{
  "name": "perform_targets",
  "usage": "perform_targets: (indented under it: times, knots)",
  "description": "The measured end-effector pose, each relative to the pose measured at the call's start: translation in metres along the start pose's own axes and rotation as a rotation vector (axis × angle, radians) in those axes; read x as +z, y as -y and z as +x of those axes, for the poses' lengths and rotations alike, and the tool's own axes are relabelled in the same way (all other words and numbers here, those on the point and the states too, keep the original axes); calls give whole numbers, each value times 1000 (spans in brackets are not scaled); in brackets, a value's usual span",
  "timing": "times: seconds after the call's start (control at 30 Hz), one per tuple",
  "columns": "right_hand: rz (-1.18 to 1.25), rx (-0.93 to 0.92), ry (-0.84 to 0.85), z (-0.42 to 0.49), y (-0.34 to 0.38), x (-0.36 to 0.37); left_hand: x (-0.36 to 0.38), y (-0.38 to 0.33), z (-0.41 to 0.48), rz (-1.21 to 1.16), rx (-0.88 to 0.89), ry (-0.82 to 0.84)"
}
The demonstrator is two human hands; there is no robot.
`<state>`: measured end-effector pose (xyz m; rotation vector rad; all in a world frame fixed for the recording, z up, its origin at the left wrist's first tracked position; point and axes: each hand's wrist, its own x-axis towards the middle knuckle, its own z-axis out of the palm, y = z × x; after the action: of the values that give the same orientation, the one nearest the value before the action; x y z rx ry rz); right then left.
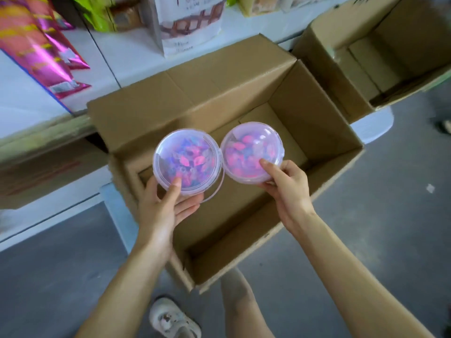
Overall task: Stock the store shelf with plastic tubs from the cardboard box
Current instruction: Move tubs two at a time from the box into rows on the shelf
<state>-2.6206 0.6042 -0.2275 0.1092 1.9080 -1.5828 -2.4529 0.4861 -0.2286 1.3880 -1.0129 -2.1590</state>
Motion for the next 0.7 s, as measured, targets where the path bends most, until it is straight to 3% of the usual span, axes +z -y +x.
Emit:
perform_targets:
  times: [0.3,0.7]
  knots:
    - [280,-136,324,-202,117,79,-102,-150,-192,-127,230,-39]
    - [440,-306,808,-364,299,250,-193,-366,-345,-180,704,-320]
